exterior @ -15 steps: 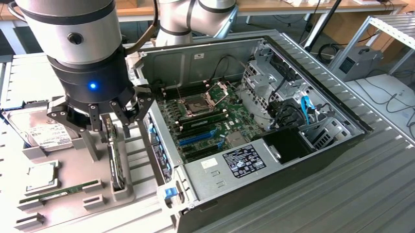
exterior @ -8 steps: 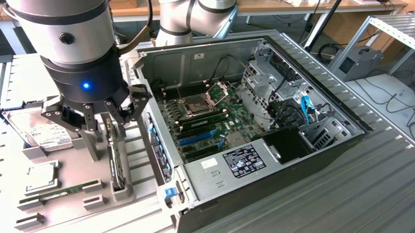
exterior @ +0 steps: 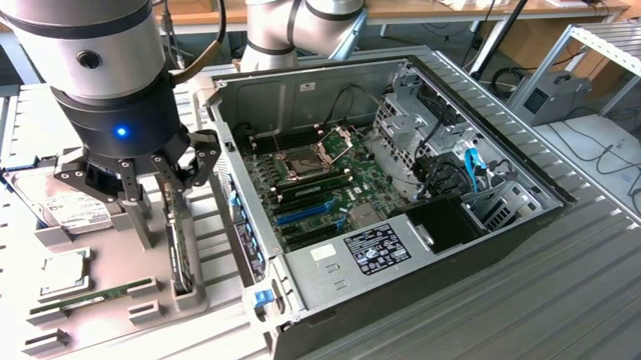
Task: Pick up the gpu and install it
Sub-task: 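Pick up the gpu and move the gpu toward the slot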
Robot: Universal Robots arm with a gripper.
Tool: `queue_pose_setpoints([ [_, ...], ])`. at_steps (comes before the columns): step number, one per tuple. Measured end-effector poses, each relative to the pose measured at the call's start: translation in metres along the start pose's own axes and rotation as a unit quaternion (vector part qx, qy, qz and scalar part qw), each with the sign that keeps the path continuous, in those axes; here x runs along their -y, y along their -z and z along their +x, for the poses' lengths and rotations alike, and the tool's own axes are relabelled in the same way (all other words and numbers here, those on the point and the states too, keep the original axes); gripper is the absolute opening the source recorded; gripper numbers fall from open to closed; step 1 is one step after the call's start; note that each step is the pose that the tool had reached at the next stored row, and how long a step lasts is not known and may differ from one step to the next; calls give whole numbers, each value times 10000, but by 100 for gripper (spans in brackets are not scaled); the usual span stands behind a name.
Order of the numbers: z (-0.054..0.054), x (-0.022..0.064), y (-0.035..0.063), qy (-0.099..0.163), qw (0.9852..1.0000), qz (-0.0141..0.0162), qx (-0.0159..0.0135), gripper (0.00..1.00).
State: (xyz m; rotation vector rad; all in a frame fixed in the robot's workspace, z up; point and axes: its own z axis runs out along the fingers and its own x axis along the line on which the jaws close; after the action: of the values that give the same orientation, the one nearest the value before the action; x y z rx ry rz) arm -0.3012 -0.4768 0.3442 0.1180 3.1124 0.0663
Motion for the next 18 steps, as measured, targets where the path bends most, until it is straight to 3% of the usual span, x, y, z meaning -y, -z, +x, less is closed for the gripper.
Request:
queue_pose_setpoints([
  [18,114,-70,-62,0,10000,0,0,42],
])
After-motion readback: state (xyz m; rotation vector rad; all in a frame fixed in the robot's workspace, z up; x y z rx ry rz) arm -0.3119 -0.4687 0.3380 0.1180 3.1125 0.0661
